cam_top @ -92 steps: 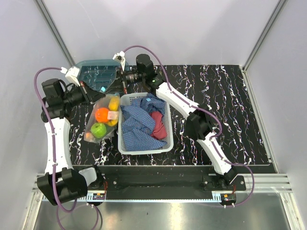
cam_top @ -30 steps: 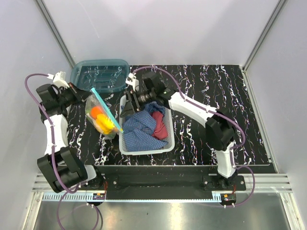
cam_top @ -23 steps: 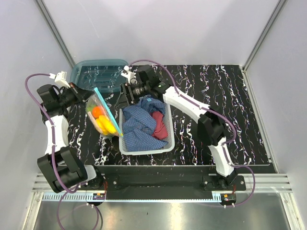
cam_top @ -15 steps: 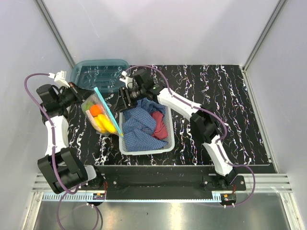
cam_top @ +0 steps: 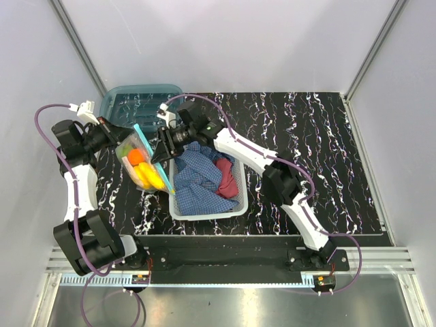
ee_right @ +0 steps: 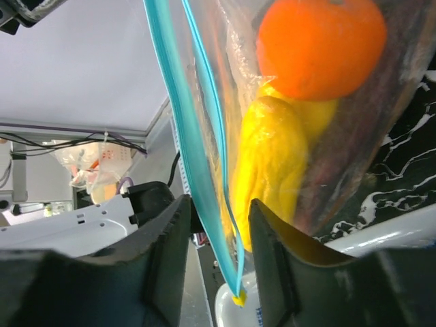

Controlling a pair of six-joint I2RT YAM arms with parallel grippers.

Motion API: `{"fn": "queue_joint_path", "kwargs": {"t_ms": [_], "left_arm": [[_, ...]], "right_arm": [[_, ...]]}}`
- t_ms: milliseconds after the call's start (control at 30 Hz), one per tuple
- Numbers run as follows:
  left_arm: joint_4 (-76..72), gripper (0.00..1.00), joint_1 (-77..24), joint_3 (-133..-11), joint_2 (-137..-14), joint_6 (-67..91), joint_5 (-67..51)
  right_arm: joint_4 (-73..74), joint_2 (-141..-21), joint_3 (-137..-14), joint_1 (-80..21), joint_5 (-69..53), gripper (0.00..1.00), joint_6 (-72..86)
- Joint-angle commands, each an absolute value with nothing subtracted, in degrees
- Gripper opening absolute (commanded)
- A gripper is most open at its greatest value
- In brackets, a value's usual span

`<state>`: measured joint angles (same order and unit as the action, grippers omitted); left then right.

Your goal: Open the zip-top bag and remove the fake food

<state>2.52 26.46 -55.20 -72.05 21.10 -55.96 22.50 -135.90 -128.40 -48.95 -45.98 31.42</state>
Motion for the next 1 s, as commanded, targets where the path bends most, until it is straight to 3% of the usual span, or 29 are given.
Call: {"fn": "queue_joint_path", "kwargs": {"t_ms": [0,167,567,967], "left_arm": [[-0.97,0.00,26.19,-56.60,-70.40,21.79,-58.10],[-0.97,0.00,25.84,-56.51,-70.22,22.41,-58.36],[-0.35,0.00,25.58,-56.69,-70.31,22.24,-58.09],[-0.18,0.00,25.31,-57.13,-70.58,21.53,-57.66]], "right_arm": [[22.50,-137.19,-131.31,-50.10,-45.70,0.42,32.34],[23.90,-139.48,-134.29,-50.36,-45.35,0.40,31.38],[25.66,-131.84,-128.15,-49.66,-42.28,0.62,28.21],[25.66,-129.99,-127.53,-47.64,-45.09,0.61,26.63]]}}
